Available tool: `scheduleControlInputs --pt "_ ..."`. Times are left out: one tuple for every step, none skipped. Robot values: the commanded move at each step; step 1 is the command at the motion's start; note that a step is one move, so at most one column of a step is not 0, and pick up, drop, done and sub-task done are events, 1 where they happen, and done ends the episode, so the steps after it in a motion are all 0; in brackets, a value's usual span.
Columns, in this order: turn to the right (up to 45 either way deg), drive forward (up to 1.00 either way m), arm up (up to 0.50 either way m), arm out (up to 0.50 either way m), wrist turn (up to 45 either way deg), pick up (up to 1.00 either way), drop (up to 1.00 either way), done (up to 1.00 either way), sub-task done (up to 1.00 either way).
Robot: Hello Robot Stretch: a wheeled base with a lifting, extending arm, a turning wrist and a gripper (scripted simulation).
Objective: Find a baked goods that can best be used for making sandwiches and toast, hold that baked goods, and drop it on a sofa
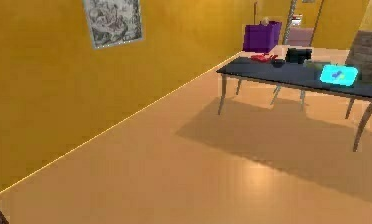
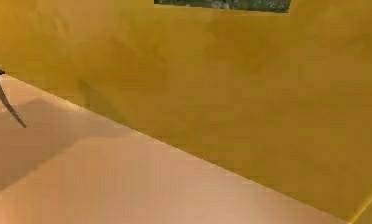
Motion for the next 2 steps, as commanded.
scheduleControlInputs --pt "0.0 1.0 0.0 0.0 0.0 0.0 0.0 0.0 0.0" --pt "0.0 1.0 0.0 0.0 0.0 0.0 0.0 0.0 0.0"
